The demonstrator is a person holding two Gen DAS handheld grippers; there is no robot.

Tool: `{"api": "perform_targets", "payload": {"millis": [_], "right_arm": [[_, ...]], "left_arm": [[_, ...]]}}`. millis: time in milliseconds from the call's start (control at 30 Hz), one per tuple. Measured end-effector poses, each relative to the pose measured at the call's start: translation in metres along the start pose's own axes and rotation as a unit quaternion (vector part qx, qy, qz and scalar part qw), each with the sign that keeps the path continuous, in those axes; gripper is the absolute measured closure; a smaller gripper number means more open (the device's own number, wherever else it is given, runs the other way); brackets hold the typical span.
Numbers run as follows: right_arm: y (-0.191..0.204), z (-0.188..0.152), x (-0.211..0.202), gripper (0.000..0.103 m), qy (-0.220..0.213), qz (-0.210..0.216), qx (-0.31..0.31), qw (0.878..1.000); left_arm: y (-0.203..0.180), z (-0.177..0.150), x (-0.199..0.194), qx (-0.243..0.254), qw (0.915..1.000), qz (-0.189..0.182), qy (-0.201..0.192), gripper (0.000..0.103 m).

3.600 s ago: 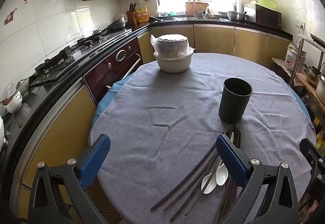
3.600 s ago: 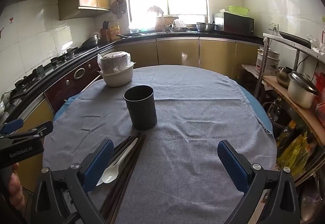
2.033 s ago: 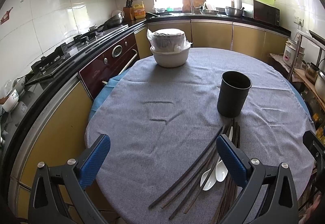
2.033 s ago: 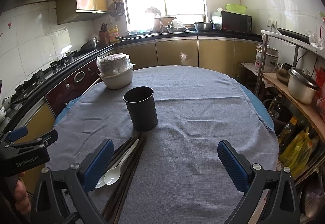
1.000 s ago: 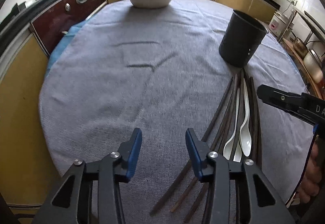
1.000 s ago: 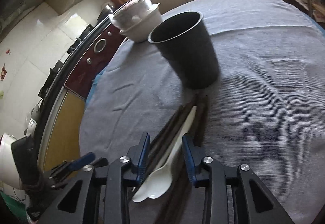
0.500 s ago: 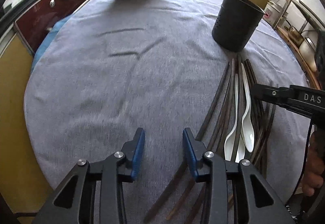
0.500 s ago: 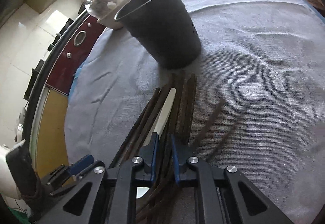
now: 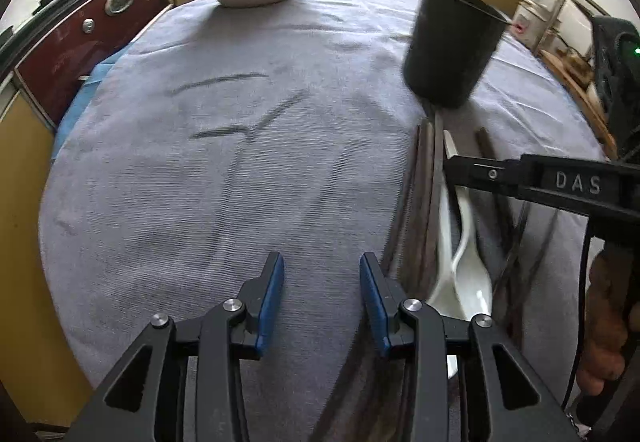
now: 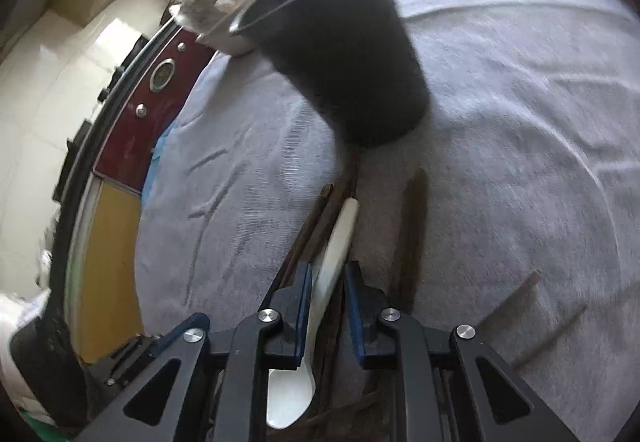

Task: Organize utensils
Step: 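Grasp a white plastic spoon with the left tool while the right tool grasps another spoon, then lift both spoons over the black holder and open both tools to drop them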

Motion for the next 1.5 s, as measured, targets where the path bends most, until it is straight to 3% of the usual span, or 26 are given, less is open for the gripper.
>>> {"api": "perform_targets", "payload": {"millis": [200, 400, 633, 833, 1100, 1267, 1300, 1333, 1367, 1500], "right_arm": [[0.003, 0.002, -0.002, 0.093, -0.022, -0.008, 0.0, 1.0], [-0.02, 0.0, -0.027, 0.093, -0.051, -0.029, 0.01, 0.998], [-0.055, -0.013, -0.046, 0.093, -0.053, -0.004, 0.061, 0.997], [-0.059, -0.018, -0.046, 0.093, -0.05, 0.004, 0.069, 0.996], [-0.062, -0.019, -0.049, 0.093, -0.054, 0.013, 0.069, 0.996], [-0.064, -0.018, -0.048, 0.093, -0.05, 0.021, 0.069, 0.996], [-0.064, -0.017, -0.047, 0.093, -0.05, 0.023, 0.07, 0.996], [-0.065, -0.017, -0.047, 0.093, -0.049, 0.026, 0.073, 0.996], [-0.065, -0.016, -0.048, 0.093, -0.05, 0.029, 0.074, 0.996], [-0.062, -0.013, -0.06, 0.093, -0.066, 0.037, 0.063, 0.995]], "left_arm": [[0.018, 0.003, -0.015, -0.019, 0.9994, 0.028, -0.013, 0.063], [-0.021, 0.001, -0.049, 0.031, 0.9974, -0.054, -0.036, 0.063], [-0.054, -0.01, -0.04, 0.063, 0.9887, -0.136, 0.009, 0.063], [-0.051, -0.004, -0.006, 0.027, 0.9832, -0.168, 0.066, 0.063], [-0.039, 0.026, 0.011, -0.027, 0.9747, -0.208, 0.077, 0.063], [-0.045, 0.044, 0.02, -0.025, 0.9741, -0.211, 0.077, 0.063], [-0.047, 0.046, 0.023, -0.024, 0.9746, -0.209, 0.076, 0.066], [-0.048, 0.047, 0.026, -0.022, 0.9767, -0.2, 0.075, 0.084], [-0.046, 0.047, 0.029, -0.021, 0.9785, -0.19, 0.078, 0.094], [-0.038, 0.047, 0.028, -0.032, 0.977, -0.197, 0.074, 0.094]]}}
Point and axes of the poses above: each gripper's, at about its wrist camera, not at the fingertips, and x roughly the way its jaws point, y to its left, z to its top, the point moved 4 cm from there along x, roughly the way its jaws point, and after that the axes turned 1 degree about x, right-handed, at the moved point
